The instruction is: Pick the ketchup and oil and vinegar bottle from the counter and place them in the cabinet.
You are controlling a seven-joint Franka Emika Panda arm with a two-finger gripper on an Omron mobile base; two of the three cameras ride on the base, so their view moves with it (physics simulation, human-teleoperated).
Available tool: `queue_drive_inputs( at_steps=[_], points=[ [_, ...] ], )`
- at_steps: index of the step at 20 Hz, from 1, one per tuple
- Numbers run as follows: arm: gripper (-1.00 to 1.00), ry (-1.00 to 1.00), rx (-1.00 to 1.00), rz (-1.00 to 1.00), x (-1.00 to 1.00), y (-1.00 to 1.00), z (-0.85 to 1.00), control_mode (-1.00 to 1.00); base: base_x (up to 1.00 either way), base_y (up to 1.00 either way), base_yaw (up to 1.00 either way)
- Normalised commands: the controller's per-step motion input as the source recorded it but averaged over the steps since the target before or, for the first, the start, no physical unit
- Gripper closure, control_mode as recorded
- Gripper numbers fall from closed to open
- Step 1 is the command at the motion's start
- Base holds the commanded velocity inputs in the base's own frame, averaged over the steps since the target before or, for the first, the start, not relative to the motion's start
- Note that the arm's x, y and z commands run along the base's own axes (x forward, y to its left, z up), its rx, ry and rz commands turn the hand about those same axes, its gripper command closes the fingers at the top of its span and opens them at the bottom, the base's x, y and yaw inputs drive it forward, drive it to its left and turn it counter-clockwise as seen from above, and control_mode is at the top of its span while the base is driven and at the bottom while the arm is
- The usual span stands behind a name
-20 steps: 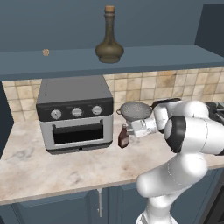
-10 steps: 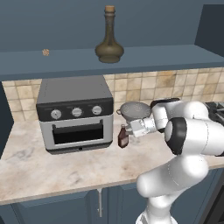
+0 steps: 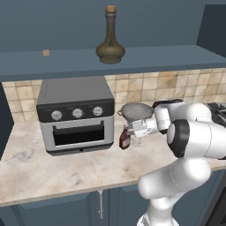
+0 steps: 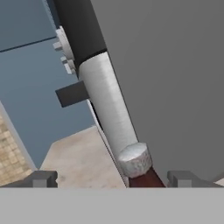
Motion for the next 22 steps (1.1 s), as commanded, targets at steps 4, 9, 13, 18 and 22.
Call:
queue_drive_inputs(
  at_steps=[4,9,13,18,22],
  points=[
    [-1.0,0.0,0.0,-0.04,0.0,0.03,0.0,-1.0,0.0,0.0,0.0],
    [-1.0,0.0,0.0,-0.07,0.0,0.02,0.0,-1.0,0.0,0.0,0.0],
    [-1.0,0.0,0.0,-0.1,0.0,0.0,0.0,-1.0,0.0,0.0,0.0],
    [-1.0,0.0,0.0,-0.09,0.0,0.0,0.0,-1.0,0.0,0.0,0.0],
    [-1.0,0.0,0.0,-0.02,0.0,0.01,0.0,-1.0,0.0,0.0,0.0]
  ],
)
